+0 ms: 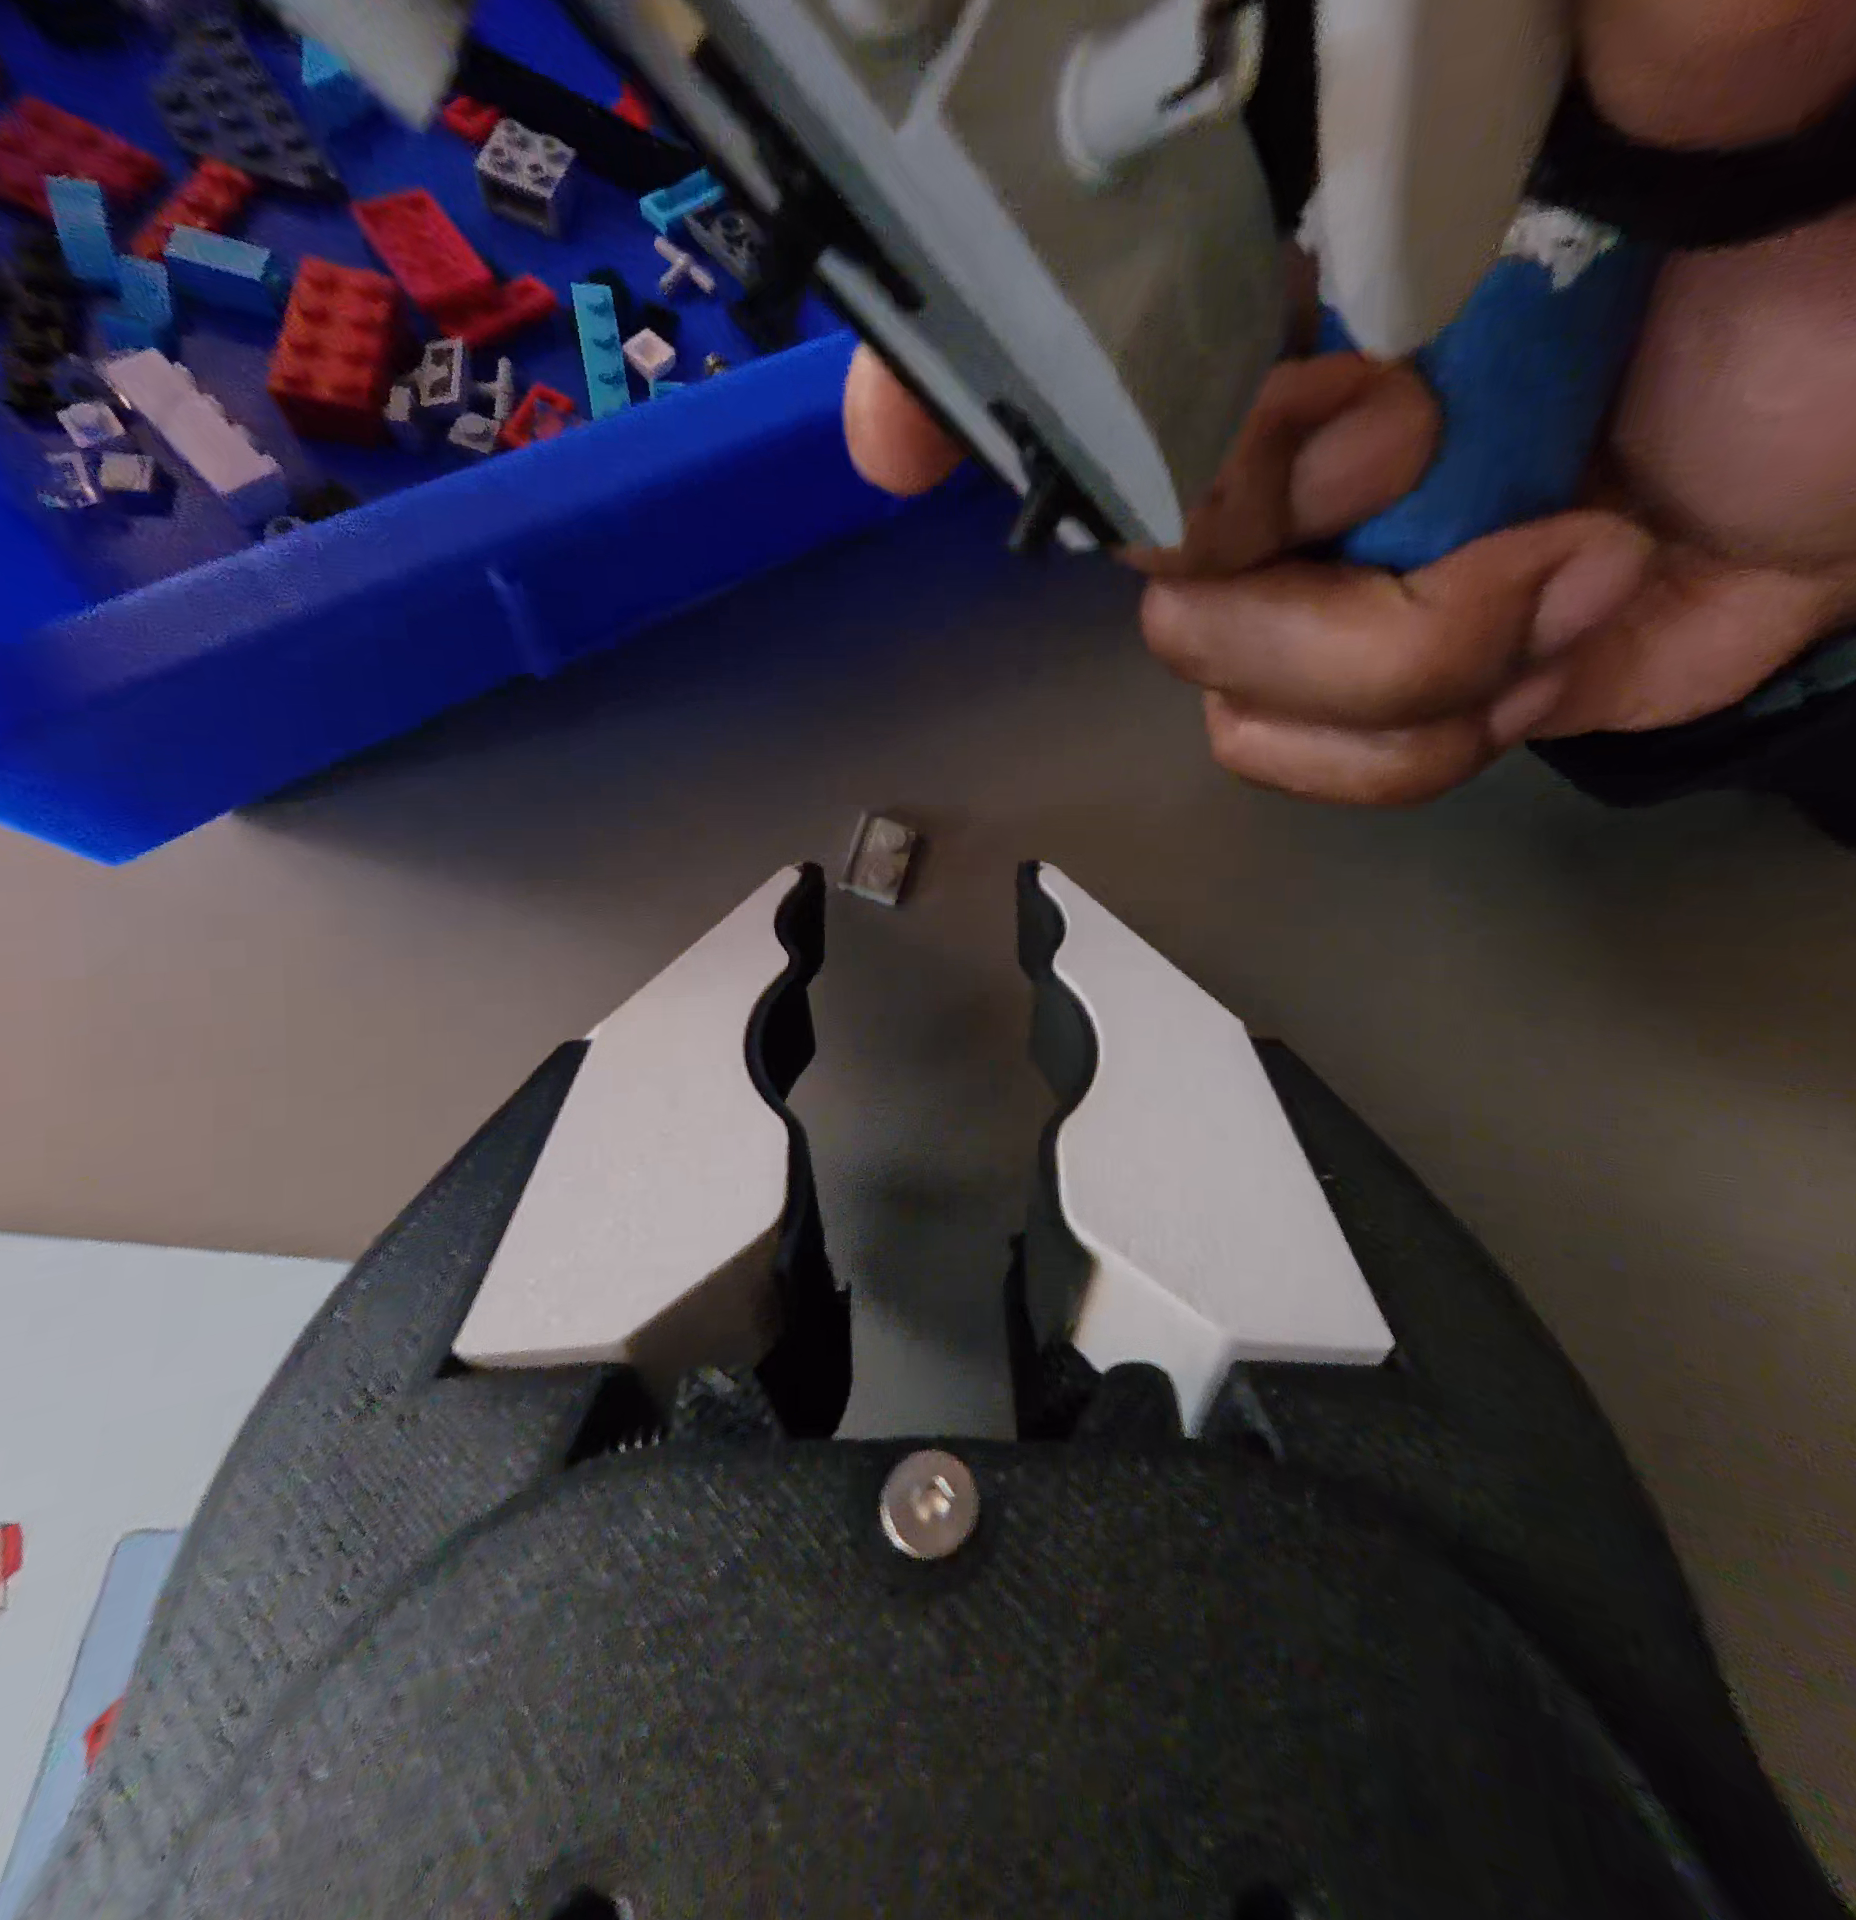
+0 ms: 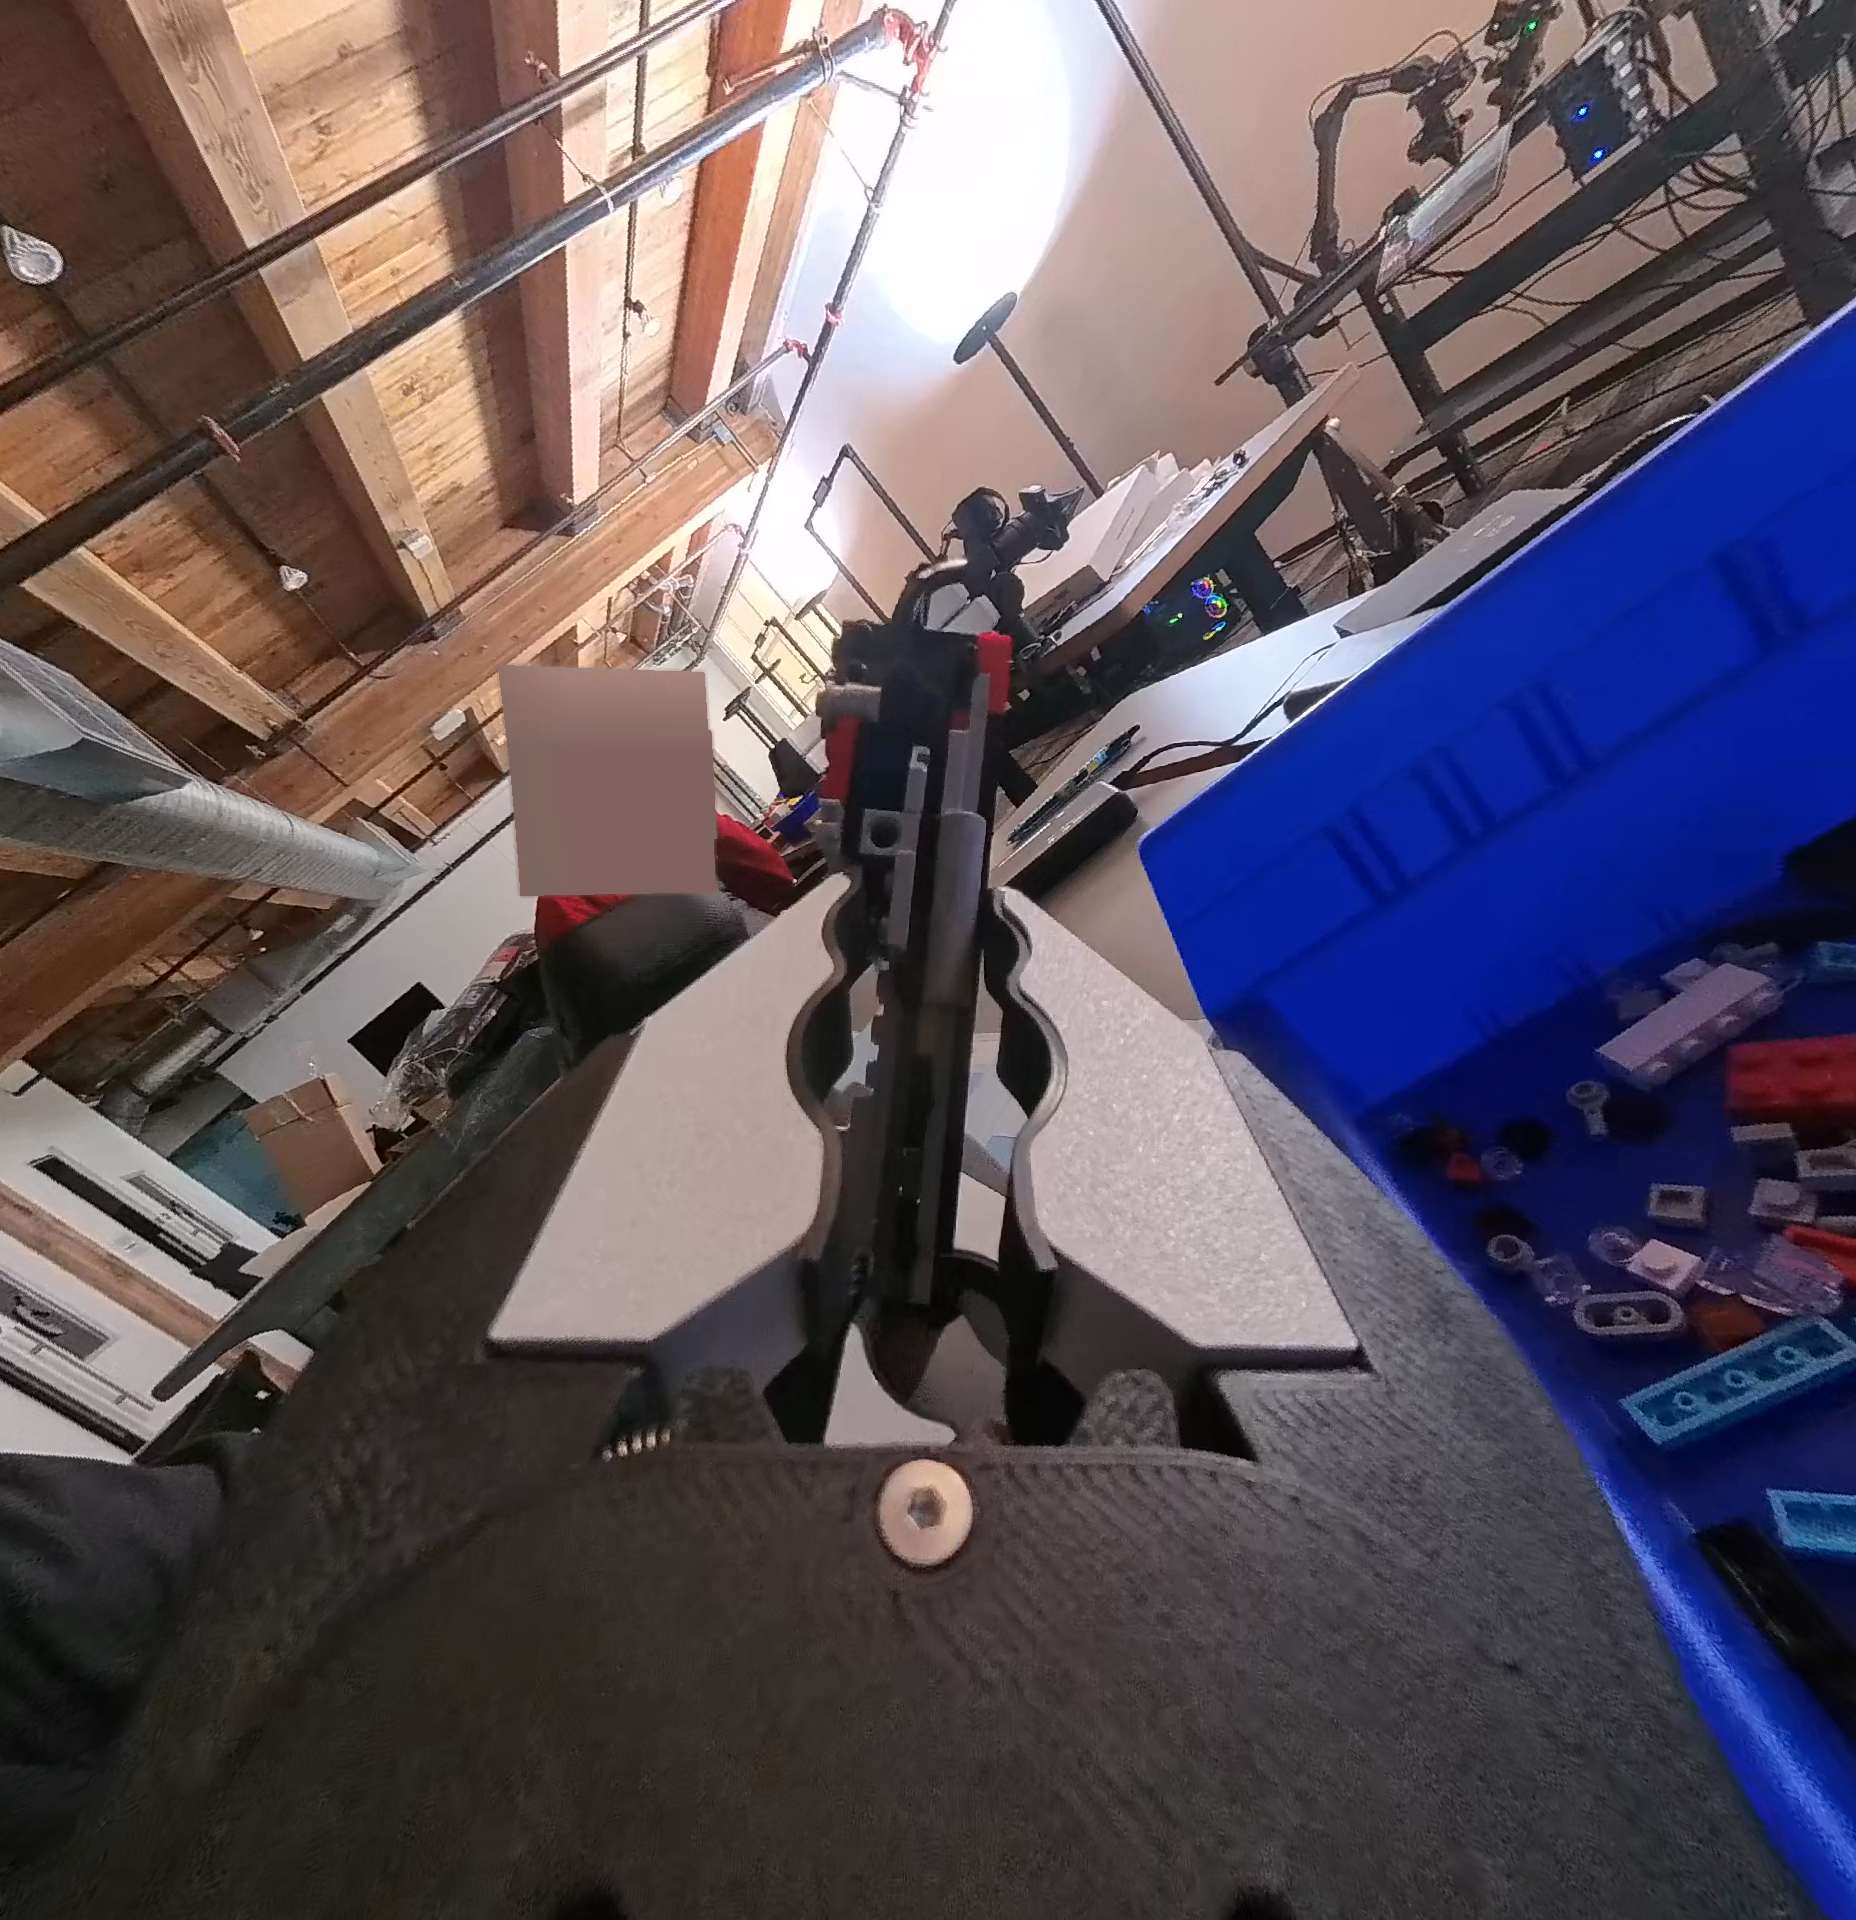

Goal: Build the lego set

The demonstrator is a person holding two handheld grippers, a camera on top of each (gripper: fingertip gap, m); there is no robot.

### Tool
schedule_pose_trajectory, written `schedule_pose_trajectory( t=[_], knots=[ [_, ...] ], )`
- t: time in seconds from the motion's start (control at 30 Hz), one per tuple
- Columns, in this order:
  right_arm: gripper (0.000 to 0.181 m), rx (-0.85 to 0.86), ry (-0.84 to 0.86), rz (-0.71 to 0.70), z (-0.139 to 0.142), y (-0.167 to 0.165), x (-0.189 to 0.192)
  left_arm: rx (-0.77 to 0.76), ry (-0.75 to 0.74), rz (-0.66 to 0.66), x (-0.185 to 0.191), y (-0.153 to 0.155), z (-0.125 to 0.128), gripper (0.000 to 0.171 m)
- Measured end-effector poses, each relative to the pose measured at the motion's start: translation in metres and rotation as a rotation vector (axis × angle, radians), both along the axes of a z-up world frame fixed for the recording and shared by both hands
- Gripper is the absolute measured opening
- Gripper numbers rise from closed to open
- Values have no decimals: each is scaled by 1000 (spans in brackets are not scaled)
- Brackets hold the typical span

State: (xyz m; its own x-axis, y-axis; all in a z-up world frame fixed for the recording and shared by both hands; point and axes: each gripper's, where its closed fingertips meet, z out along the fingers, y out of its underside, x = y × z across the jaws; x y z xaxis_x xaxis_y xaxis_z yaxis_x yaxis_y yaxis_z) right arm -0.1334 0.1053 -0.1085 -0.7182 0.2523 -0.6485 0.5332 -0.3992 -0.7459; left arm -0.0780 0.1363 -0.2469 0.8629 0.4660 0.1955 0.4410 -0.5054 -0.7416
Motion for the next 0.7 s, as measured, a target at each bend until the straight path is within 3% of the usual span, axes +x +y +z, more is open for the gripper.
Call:
schedule_pose_trajectory(
  t=[0.2, 0.43, 0.7],
  knots=[
    [22, -1, 1, 2, 0, -1, 1, -55, 43, -21, 1, 6, -4, 40],
    [22, -5, 0, -2, 1, 1, 0, -12, -33, -141, 27, 13, -2, 37],
    [22, -22, 1, -10, 6, 6, -3, -52, 103, -98, 4, 5, 0, 35]
  ],
)
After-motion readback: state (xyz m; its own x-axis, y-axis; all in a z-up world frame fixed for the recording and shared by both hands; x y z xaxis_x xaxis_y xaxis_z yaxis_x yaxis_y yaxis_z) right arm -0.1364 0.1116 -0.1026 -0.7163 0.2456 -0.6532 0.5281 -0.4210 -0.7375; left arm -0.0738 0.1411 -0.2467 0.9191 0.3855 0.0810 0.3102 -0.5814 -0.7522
